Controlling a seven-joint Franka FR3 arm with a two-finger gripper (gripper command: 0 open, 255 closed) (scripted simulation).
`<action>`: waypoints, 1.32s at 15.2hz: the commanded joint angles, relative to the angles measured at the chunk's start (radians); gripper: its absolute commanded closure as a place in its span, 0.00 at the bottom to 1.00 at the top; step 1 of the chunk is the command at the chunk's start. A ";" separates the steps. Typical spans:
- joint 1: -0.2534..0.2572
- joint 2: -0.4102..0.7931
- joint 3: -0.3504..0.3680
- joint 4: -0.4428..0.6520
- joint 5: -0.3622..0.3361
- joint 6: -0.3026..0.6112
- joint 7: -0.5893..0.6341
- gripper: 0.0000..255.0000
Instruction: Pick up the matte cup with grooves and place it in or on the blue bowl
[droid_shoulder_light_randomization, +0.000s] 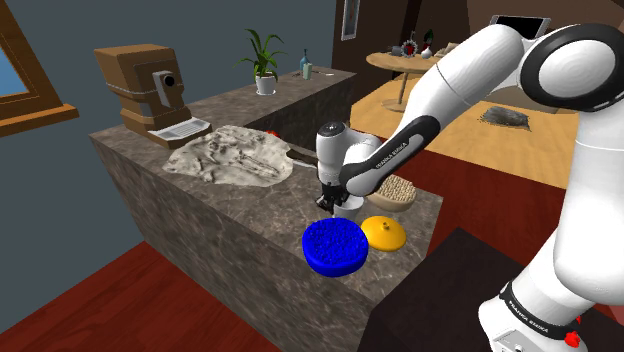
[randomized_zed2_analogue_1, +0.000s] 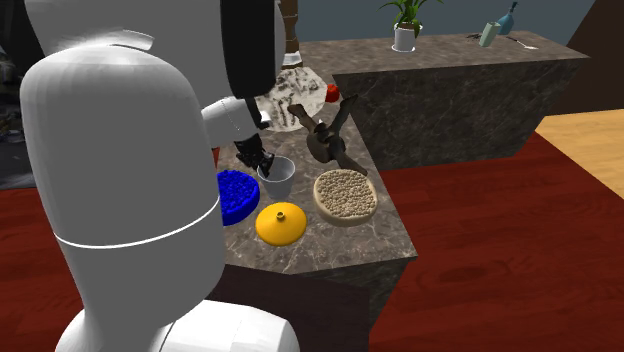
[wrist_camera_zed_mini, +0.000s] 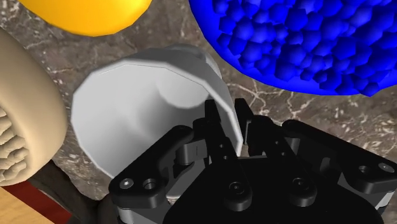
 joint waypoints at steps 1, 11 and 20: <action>-0.004 -0.016 0.005 -0.001 0.012 -0.014 -0.011 1.00; -0.022 -0.120 0.035 0.007 0.086 -0.114 -0.078 1.00; -0.030 -0.201 0.051 0.035 0.143 -0.212 -0.133 1.00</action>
